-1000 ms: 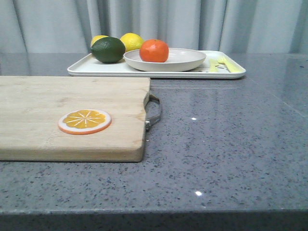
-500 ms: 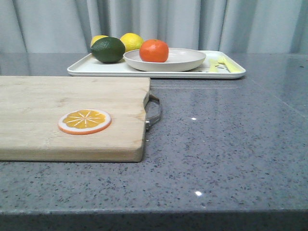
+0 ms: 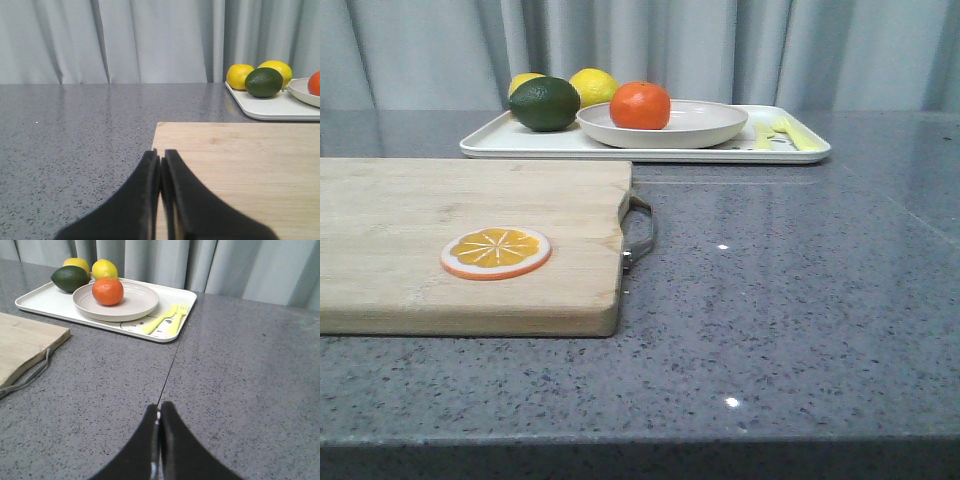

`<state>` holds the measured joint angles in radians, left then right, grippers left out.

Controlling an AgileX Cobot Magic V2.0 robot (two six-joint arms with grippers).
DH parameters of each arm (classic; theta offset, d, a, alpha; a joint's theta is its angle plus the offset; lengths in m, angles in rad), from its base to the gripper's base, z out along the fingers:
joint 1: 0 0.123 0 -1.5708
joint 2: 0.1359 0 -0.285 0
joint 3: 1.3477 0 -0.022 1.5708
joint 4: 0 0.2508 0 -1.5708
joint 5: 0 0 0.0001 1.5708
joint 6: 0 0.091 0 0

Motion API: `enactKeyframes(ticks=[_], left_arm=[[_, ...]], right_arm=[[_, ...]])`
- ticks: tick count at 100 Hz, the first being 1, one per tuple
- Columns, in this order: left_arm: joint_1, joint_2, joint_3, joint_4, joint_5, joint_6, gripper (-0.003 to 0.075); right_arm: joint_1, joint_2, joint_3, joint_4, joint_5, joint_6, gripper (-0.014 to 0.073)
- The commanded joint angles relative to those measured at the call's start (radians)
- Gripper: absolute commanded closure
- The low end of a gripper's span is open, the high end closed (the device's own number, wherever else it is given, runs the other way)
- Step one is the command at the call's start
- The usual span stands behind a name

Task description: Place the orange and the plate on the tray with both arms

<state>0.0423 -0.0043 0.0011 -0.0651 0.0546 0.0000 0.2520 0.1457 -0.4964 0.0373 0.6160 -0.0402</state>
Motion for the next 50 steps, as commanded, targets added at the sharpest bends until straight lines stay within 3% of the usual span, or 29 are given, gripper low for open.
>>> enactKeyframes(ticks=[1, 10, 34, 50], left_arm=[[0.001, -0.035, 0.009, 0.002, -0.083, 0.0, 0.0741], [0.001, -0.035, 0.009, 0.002, -0.083, 0.0, 0.074], [0.001, -0.035, 0.009, 0.002, -0.083, 0.0, 0.0741], [0.001, -0.035, 0.009, 0.002, -0.083, 0.0, 0.074]], right_arm=[[-0.002, 0.011, -0.013, -0.008, -0.102, -0.003, 0.0661], [-0.017, 0.011, 0.036, -0.008, -0.209, -0.003, 0.0661], [-0.085, 0.011, 0.249, -0.011, -0.719, -0.003, 0.0661], [-0.165, 0.004, 0.334, -0.079, -0.793, 0.04, 0.0661]])
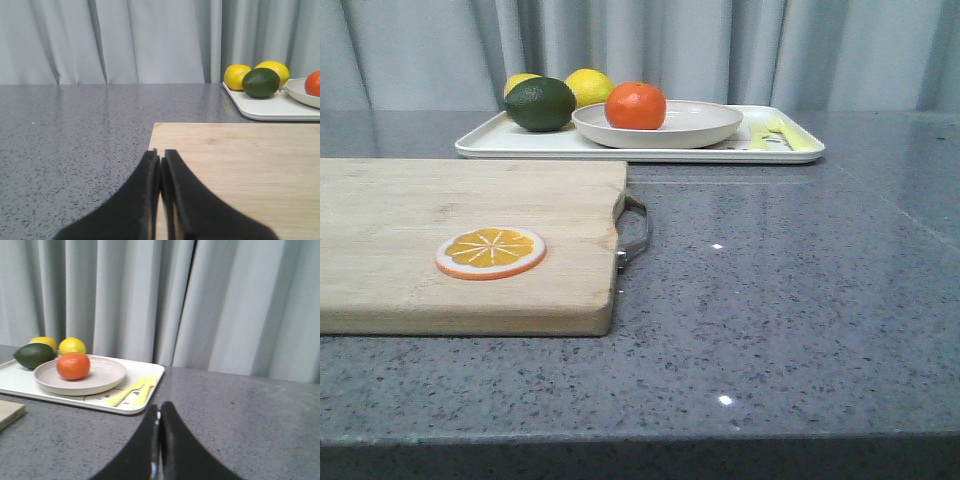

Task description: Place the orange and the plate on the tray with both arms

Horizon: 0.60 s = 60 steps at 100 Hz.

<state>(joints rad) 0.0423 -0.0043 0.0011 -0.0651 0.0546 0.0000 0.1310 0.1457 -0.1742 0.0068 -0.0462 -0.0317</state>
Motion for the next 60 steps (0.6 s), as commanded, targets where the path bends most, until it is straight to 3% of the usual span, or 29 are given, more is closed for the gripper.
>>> enactKeyframes(ticks=[1, 32, 60], left_arm=[[0.001, -0.035, 0.009, 0.002, -0.083, 0.0, 0.074], [0.001, -0.035, 0.009, 0.002, -0.083, 0.0, 0.074], [0.001, -0.035, 0.009, 0.002, -0.083, 0.0, 0.074]], right_arm=[[-0.048, 0.003, 0.018, -0.055, -0.131, 0.045, 0.0661], [-0.143, -0.141, 0.182, -0.096, -0.125, 0.17, 0.0661], [-0.143, -0.169, 0.182, -0.096, 0.022, 0.172, 0.0661]])
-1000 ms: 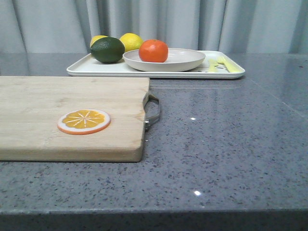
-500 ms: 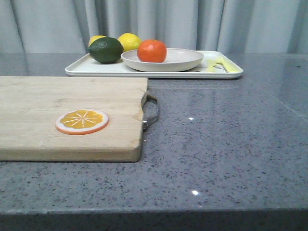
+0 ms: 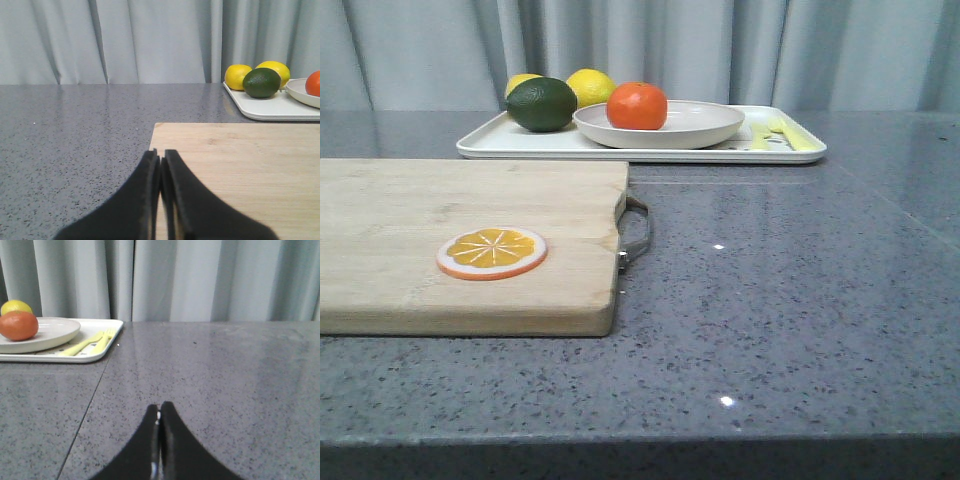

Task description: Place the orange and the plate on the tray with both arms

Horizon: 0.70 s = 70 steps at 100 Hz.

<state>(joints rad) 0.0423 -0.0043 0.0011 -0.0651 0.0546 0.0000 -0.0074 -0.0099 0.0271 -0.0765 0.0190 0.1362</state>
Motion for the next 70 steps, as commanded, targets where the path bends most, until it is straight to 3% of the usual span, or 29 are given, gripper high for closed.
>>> enactKeyframes(ticks=[1, 70], left_arm=[[0.001, -0.035, 0.009, 0.002, -0.083, 0.0, 0.074], [0.001, -0.033, 0.009, 0.002, -0.083, 0.0, 0.074]], right_arm=[[-0.005, -0.014, -0.02, -0.013, -0.041, 0.004, 0.0661], [-0.005, -0.014, -0.02, -0.011, -0.026, 0.004, 0.0661]])
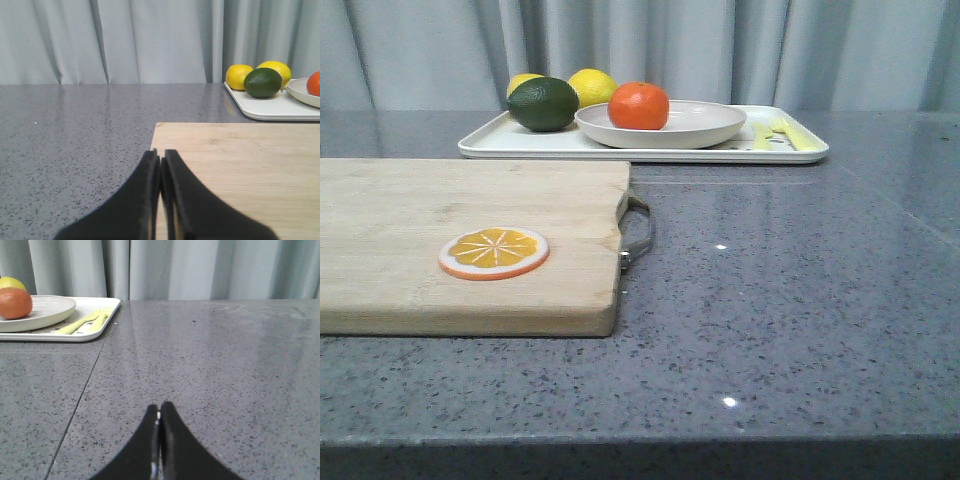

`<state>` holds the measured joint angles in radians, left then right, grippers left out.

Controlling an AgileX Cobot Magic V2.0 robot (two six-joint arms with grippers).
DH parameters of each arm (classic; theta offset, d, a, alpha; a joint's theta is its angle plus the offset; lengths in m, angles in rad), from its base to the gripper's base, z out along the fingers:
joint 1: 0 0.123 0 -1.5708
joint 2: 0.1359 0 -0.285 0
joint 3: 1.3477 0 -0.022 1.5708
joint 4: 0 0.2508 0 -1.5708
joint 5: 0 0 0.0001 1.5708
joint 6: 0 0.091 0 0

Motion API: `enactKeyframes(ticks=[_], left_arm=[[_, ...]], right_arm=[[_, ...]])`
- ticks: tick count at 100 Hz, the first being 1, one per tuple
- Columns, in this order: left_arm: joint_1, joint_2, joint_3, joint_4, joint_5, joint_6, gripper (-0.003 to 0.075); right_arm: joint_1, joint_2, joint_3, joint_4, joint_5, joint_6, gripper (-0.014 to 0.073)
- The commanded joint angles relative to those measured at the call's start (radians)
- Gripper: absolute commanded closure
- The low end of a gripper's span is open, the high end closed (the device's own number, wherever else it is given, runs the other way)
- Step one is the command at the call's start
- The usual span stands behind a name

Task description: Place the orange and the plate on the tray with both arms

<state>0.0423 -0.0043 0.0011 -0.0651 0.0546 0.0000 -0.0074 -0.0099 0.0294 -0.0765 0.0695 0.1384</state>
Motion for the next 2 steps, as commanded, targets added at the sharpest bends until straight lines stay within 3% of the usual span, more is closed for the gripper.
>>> enactKeyframes(ticks=[1, 2], left_arm=[[0.001, -0.033, 0.009, 0.002, -0.083, 0.0, 0.074], [0.001, -0.033, 0.009, 0.002, -0.083, 0.0, 0.074]], right_arm=[[-0.005, -0.014, -0.022, -0.011, -0.076, 0.001, 0.0661], [-0.005, -0.014, -0.022, -0.011, -0.076, 0.001, 0.0661]])
